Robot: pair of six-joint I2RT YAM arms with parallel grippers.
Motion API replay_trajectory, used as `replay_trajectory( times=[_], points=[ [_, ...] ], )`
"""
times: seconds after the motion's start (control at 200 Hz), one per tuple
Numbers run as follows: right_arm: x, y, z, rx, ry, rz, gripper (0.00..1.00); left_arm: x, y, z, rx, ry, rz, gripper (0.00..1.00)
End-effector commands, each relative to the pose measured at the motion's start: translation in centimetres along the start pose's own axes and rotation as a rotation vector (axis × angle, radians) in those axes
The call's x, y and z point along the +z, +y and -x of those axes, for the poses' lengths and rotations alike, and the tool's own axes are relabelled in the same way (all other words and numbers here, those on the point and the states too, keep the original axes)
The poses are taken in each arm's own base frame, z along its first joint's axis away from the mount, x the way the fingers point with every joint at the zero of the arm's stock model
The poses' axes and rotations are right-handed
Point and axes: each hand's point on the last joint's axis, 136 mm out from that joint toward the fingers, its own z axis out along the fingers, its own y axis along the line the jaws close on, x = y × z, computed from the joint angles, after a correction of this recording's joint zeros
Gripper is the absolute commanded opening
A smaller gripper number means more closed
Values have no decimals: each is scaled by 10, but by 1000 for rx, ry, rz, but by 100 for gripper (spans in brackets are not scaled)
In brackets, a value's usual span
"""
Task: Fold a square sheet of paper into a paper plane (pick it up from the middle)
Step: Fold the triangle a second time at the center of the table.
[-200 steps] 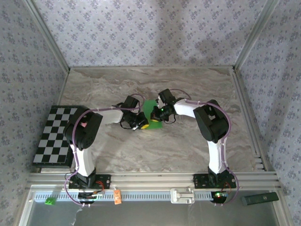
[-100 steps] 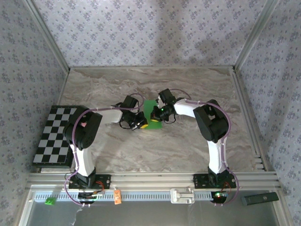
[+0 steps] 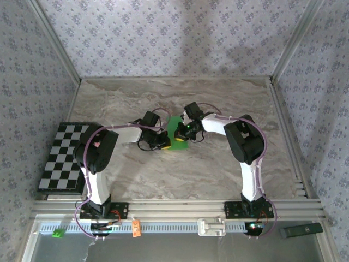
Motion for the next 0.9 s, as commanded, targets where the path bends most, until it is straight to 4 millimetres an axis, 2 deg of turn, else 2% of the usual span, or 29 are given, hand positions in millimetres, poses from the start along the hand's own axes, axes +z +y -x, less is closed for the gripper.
replay_trajectory(
  times=[0.0,0.105,0.245,0.385,0.635,0.895],
  points=[
    [19,-63,-24,102,77,-196,2,-7,28,-46,-21,160,99,4],
    [19,-64,-25,103,78,-197,2,-20,13,-39,27,125,72,5],
    [19,-62,-24,103,78,-195,2,-37,-13,-16,53,17,26,5],
    [19,-62,-24,104,77,-194,2,-36,-29,5,3,-62,-18,5],
    [19,-62,-25,107,79,-188,2,-13,-31,19,-61,-63,5,1],
    [17,-57,-21,104,68,-172,2,-3,-21,14,-82,-40,29,1]
  ],
)
